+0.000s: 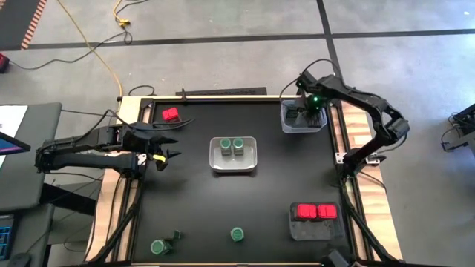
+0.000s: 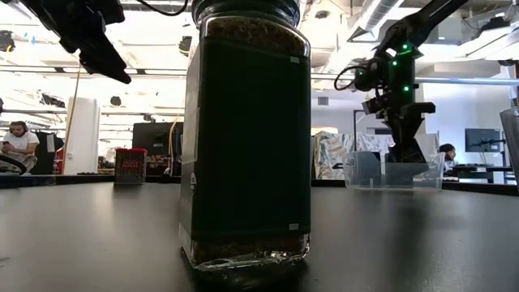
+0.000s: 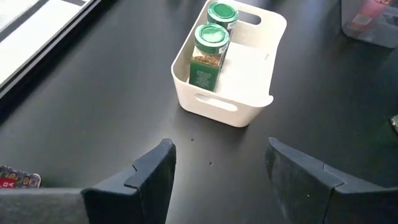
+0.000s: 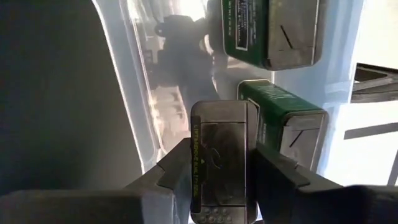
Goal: Sort spices by type
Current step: Put the top black seasoning can into the transparent bin
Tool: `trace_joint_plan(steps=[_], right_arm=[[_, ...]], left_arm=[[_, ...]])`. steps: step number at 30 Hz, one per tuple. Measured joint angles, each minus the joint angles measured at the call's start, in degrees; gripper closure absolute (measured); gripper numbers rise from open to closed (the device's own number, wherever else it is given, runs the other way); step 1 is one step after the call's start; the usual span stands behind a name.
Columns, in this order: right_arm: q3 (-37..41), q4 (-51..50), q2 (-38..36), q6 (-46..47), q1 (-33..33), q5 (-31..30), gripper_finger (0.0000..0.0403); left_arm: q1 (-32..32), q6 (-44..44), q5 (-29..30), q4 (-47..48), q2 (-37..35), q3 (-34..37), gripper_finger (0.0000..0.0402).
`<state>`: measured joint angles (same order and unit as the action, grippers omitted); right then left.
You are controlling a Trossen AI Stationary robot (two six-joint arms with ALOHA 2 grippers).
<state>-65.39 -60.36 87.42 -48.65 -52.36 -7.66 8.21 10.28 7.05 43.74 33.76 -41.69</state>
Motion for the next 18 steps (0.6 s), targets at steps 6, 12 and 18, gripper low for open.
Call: trace_joint_plan(steps=[6, 12, 18], right_arm=[[0.0, -1.4, 0.0, -3.9, -1.1, 2.4, 0.0242], [0.0, 0.4, 0.0, -4.4, -2.6, 5.4, 0.0242], [0.0, 0.6, 0.0, -4.5, -3.6, 6.1, 0.0241]], left_arm=[[0.0, -0.6, 0.0, -1.1, 0.0, 0.0, 0.0168], [0.0, 0.0, -0.1, -1.1, 0.0, 0.0, 0.0168], [0.0, 0.0, -0.2, -1.1, 0.0, 0.0, 0.0168]])
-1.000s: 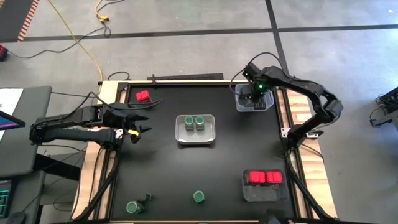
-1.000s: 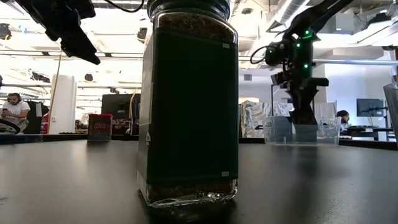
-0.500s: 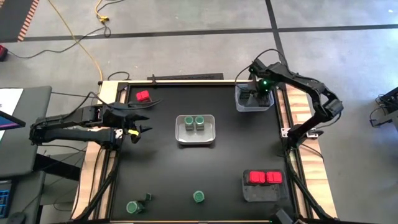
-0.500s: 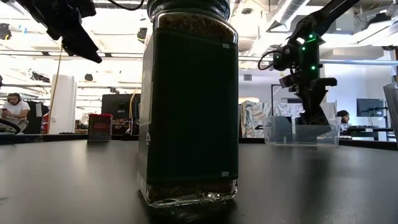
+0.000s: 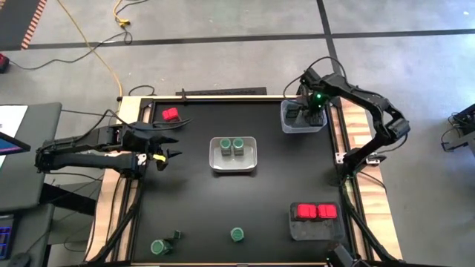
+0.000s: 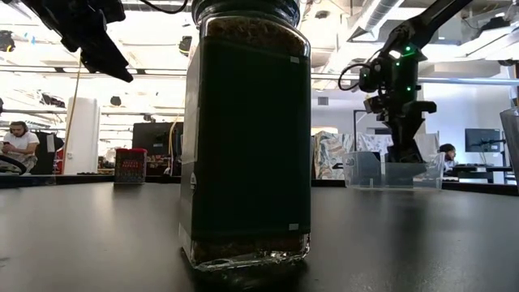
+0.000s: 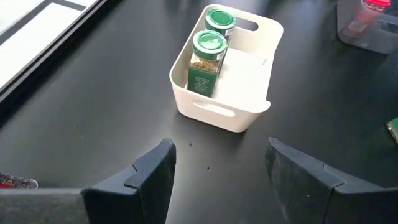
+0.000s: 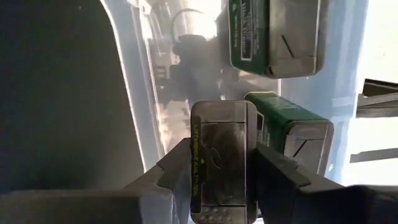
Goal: Sort spices by type
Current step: Put the top black seasoning can into the transparent bin
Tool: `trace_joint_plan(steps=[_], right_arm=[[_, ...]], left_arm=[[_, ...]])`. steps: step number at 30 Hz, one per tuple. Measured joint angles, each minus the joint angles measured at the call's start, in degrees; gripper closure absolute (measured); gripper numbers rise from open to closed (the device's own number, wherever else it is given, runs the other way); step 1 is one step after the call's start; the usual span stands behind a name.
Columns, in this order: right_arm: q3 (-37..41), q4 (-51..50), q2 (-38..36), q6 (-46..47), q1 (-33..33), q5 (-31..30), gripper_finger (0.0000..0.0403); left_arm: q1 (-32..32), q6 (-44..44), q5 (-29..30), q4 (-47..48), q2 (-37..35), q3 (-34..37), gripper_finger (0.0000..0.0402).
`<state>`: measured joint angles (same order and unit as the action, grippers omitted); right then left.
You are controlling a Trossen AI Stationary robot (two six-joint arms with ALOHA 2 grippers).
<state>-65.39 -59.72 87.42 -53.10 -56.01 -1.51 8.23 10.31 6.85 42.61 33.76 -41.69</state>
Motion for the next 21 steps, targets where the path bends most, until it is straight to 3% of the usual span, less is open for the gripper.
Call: trace_joint_plan(steps=[21], right_arm=[[0.0, -0.2, 0.0, 0.2, 0.0, -0.1, 0.0208]], left_arm=[[0.0, -1.1, 0.0, 0.0, 0.0, 0.0, 0.0168]])
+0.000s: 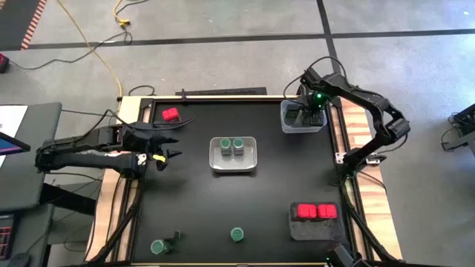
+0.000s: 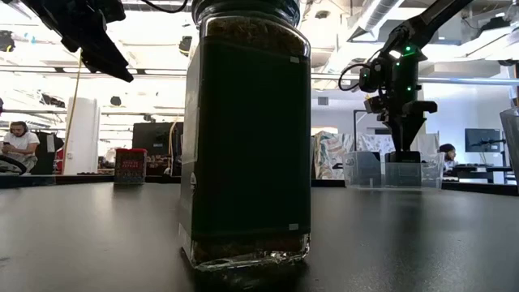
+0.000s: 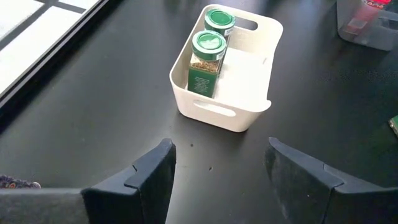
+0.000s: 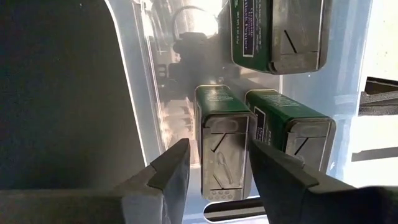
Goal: Sort spices by type
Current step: Put the top black seasoning can into the transparent bin
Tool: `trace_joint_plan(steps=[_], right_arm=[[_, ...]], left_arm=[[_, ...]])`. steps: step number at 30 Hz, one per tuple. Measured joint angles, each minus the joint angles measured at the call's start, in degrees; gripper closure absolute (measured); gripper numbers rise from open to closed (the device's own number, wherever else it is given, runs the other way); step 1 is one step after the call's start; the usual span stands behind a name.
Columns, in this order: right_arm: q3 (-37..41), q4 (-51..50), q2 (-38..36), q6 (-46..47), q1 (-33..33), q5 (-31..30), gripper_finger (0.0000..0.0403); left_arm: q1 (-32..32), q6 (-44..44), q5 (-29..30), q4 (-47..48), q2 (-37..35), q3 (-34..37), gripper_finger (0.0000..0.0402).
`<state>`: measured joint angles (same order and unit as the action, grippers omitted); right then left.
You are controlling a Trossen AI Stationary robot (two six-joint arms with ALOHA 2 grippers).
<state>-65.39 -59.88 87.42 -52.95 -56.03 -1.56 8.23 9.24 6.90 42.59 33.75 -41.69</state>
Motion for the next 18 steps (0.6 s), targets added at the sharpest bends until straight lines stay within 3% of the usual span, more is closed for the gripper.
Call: trace_joint_plan(steps=[18], right_arm=[[0.0, -0.2, 0.0, -0.1, 1.0, -4.8, 0.0207]], left_arm=[[0.0, 0.0, 0.1, 0.0, 0.0, 0.0, 0.0168]])
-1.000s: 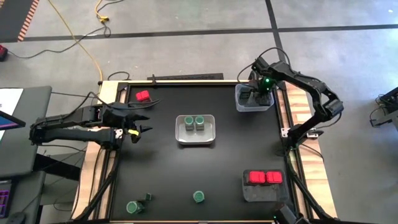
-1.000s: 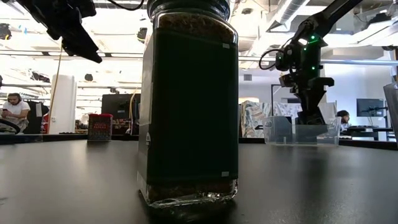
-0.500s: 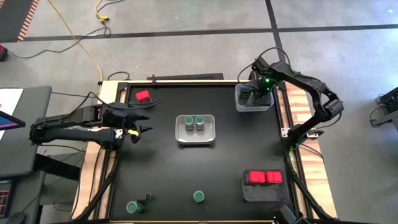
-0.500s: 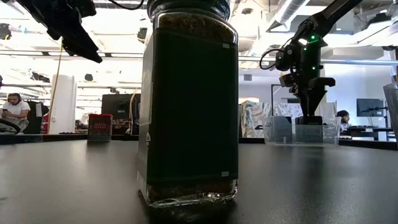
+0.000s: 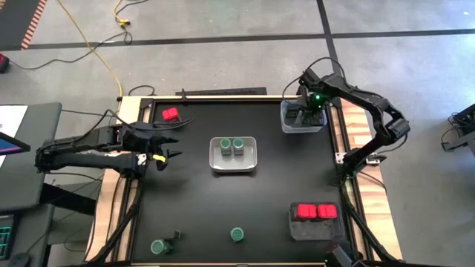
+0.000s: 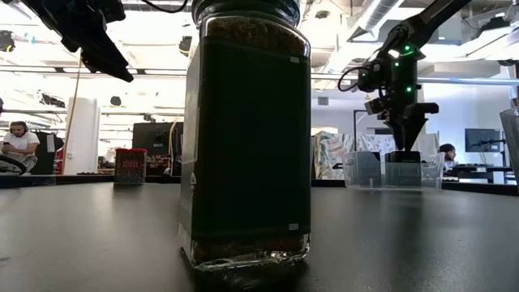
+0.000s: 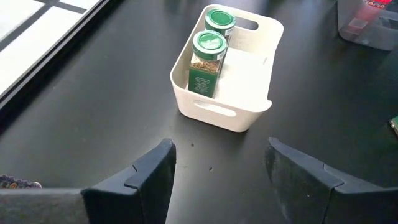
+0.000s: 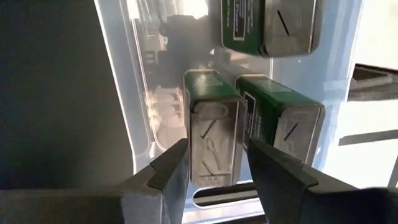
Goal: Sort spices by type
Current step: Put the top black seasoning can into the transparent bin, then put the top green seasoning bottle into the white bin
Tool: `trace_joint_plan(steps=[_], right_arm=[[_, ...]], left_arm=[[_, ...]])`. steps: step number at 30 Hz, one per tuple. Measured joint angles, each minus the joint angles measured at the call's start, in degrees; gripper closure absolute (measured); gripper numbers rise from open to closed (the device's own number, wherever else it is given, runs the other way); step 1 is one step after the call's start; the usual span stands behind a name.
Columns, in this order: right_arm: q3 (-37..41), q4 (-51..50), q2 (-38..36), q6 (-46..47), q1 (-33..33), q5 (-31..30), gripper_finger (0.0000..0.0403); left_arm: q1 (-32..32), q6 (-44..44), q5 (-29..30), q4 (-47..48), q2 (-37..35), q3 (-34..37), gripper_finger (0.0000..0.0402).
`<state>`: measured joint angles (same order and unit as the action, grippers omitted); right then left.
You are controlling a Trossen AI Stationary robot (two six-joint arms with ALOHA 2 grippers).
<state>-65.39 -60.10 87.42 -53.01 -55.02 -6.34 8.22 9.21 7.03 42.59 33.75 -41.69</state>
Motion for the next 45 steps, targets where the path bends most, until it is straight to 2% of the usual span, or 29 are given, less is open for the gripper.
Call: trace_joint_plan(steps=[14, 23, 28, 32, 35, 39, 45], right_arm=[[-1.3, 0.0, -0.5, 0.9, 0.6, -0.3, 0.0207], [-6.3, 0.1, -6.3, 5.9, 1.0, -0.3, 0.0207], [-6.5, 2.8, -10.6, 17.9, 2.3, 1.9, 0.0207], [-6.5, 5.7, -13.0, 25.9, 4.0, 9.8, 0.0207], [-6.5, 11.6, -14.0, 35.8, 6.7, 15.3, 0.0207], [-6.5, 21.3, -13.9, 53.1, 11.2, 15.8, 0.0207], [-6.4, 31.3, -12.4, 65.1, 20.0, 15.7, 0.0207]], left_arm=[[0.0, 0.0, 0.0, 0.0, 0.0, 0.0, 0.0168], [0.0, -1.5, -0.1, 0.0, 0.0, 0.0, 0.0168], [0.0, -1.3, -0.1, 0.0, 0.0, 0.0, 0.0168], [0.0, -1.2, -0.1, 0.1, 0.0, 0.0, 0.0168], [0.0, -1.1, -0.1, 0.1, 0.0, 0.0, 0.0168], [0.0, -1.1, -0.1, 0.1, 0.0, 0.0, 0.0168], [0.0, 3.1, -0.1, 0.0, 0.0, 0.0, 0.0168]])
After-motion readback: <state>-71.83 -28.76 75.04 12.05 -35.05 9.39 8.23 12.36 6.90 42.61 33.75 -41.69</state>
